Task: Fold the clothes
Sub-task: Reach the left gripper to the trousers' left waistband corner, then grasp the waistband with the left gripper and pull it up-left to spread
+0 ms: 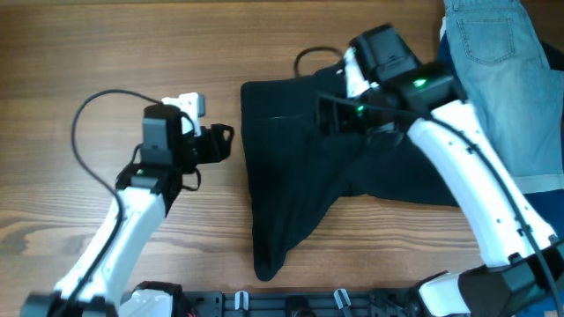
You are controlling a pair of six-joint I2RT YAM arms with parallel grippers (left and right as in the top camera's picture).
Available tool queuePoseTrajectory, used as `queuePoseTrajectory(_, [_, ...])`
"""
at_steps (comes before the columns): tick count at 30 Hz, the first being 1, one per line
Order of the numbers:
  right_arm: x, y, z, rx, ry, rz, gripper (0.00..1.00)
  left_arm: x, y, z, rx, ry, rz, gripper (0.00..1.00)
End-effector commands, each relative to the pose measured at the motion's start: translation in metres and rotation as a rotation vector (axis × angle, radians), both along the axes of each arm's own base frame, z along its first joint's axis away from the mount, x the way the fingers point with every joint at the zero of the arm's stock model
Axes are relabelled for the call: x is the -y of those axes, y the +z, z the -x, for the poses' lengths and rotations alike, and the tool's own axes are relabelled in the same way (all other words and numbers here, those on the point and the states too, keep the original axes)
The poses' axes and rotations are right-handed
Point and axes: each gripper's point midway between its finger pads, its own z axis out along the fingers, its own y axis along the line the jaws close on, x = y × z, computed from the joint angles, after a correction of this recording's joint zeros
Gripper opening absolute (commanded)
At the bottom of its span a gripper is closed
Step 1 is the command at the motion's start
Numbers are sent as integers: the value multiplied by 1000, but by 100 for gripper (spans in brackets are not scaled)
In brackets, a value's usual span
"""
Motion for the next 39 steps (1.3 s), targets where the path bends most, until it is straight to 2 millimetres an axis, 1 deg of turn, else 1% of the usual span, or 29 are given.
queuePoseTrajectory(1, [19,18,-11,42,-1,29,99,18,-7,-6,-20,-64,2,77])
queuePoseTrajectory(2, [23,20,-11,40,-3,33,100,20,-10,-8,-27,-68,1,77])
queuePoseTrajectory(4, [27,24,-9,36,0,39,99,22,-15,-13,-33,-69,1,68])
queuePoseTrajectory(5, [28,25,-7,33,3,42,99,22,-18,-17,-38,-69,0,68])
queuePoseTrajectory(6, [29,27,-6,31,4,43,99,23,-21,-20,-40,-69,-1,69])
queuePoseTrajectory(7, [29,28,-4,25,4,45,100,24,-24,-25,-46,-69,-1,75])
queuePoseTrajectory(8, [29,28,-3,21,5,46,99,25,-26,-29,-52,-69,-2,78])
queuePoseTrajectory(10, [30,30,-1,15,7,48,99,27,-28,-39,-58,-69,-3,81])
queuePoseTrajectory(11, [30,31,0,16,14,47,100,28,-29,-43,-59,-69,-4,80])
queuePoseTrajectory(12, [30,32,0,19,19,48,98,29,-30,-48,-61,-69,-4,69])
queuePoseTrajectory(14, [28,37,-6,55,32,43,84,38,-29,-64,-63,-83,-6,41])
queuePoseTrajectory(15, [27,38,-9,71,39,41,80,44,-28,-70,-51,-104,-12,36])
queuePoseTrajectory(16, [26,40,-11,81,44,40,72,48,-26,-73,-42,-120,-20,26])
queuePoseTrajectory(17, [26,41,-13,90,45,38,64,54,-24,-77,-25,-151,-40,13])
queuePoseTrajectory(19, [25,43,-15,101,45,34,72,64,-18,-88,3,-174,-116,9])
queuePoseTrajectory(20, [25,43,-15,102,45,34,75,64,-15,-94,5,-153,-171,5])
queuePoseTrajectory(22, [25,42,-15,100,45,35,75,65,-7,-103,14,-138,-288,4])
queuePoseTrajectory(24, [25,42,-14,97,45,36,75,67,3,-109,5,-128,-337,4])
queuePoseTrajectory(26, [26,41,-12,88,45,39,75,68,21,-113,-16,-109,-332,4])
queuePoseTrajectory(28, [26,41,-11,83,45,39,75,61,39,-118,-29,-36,-320,4])
queuePoseTrajectory(30, [26,41,-11,82,45,40,75,52,64,-122,-40,3,-312,4])
queuePoseTrajectory(32, [27,40,-10,78,46,41,75,40,79,-124,-62,44,-301,4])
queuePoseTrajectory(33, [27,40,-9,75,45,42,75,32,82,-124,-82,63,-302,4])
queuePoseTrajectory(34, [27,40,-9,73,46,42,75,24,84,-124,-103,76,-307,4])
queuePoseTrajectory(36, [27,40,-9,73,46,42,75,10,79,-126,-157,96,-321,4])
queuePoseTrajectory(38, [27,40,-9,73,45,42,76,2,62,-126,-230,101,-336,4])
queuePoseTrajectory(39, [27,40,-9,72,44,42,76,-1,45,-126,-288,97,-352,4])
